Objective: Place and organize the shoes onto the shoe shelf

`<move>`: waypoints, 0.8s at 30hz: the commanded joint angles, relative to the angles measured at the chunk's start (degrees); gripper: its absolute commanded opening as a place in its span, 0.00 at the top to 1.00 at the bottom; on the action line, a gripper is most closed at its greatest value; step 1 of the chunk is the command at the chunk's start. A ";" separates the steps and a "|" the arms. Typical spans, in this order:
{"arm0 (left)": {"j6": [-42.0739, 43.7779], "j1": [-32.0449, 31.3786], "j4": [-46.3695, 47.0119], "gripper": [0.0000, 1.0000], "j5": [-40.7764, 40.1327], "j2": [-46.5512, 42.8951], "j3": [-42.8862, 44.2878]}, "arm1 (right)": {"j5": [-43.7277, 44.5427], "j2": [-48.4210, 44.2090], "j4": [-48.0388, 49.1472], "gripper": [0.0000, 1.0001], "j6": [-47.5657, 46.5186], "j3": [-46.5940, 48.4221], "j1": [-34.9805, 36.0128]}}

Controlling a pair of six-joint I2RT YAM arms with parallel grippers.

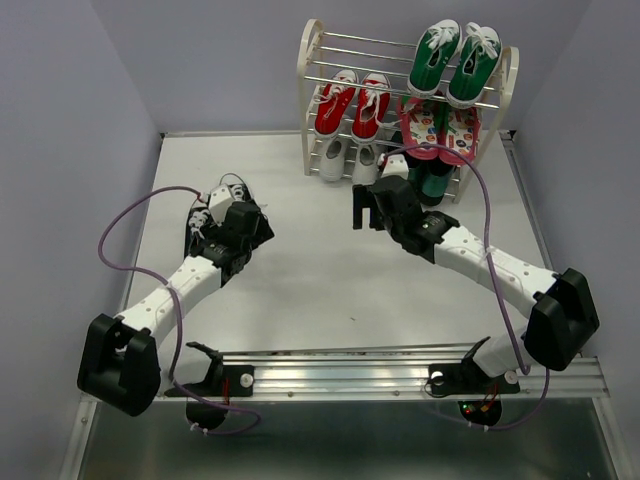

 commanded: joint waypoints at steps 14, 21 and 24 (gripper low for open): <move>10.85 6.73 14.19 0.78 4.50 22.07 3.86 | 8.96 -8.05 2.04 0.00 -0.68 -5.94 -0.11; 10.33 3.06 16.12 1.00 8.63 18.31 2.99 | 11.60 -10.86 0.98 0.00 1.60 -8.32 -0.11; 8.85 -0.55 18.05 1.00 9.16 15.06 1.76 | 12.12 -11.22 0.98 0.00 3.01 -9.90 -0.11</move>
